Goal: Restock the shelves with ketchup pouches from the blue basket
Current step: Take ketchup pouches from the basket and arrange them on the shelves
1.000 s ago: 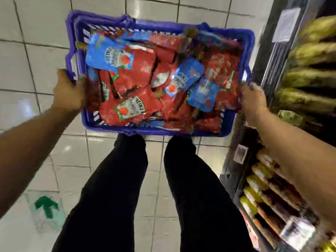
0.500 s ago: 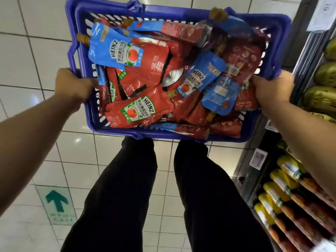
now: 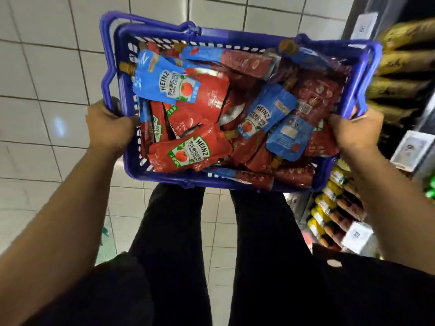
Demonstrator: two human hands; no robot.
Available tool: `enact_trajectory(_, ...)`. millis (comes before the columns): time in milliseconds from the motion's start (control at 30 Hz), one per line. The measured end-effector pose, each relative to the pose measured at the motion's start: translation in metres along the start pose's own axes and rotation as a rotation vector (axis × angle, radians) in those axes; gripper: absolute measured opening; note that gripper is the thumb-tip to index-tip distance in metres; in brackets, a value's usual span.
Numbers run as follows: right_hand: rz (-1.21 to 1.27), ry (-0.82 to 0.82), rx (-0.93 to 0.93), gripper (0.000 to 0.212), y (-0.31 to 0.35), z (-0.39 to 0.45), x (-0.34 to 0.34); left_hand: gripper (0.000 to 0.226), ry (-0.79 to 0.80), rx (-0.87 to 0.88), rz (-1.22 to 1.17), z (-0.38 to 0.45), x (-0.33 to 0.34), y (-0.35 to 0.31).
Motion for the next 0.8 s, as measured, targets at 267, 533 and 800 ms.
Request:
enact_trajectory(267,0.003,0.024,0.047,0.038,0.07,-0.144,-0.166,0.027,-0.071,-0.048,0.013,-0.154,-0.155,-0.094)
enact_trajectory(533,-0.021,0.011,0.019,0.03,0.135,-0.198,-0.226,0.024,-0.057,0.023,-0.047,-0.182,-0.224,-0.15)
enact_trajectory(800,0.014,-0.026,-0.012,0.021,0.215,-0.141,-0.257,0.021,-0.103,0.088,-0.048,-0.127,-0.233,-0.254)
Point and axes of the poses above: each hand's wrist, its own z-axis towards the middle knuckle, its own x-axis out of the palm, y = z × x, the point moved 9 cm from there along z, towards the middle knuckle, and after that the axes turned 6 degrees about -z, right-handed, at the moved point
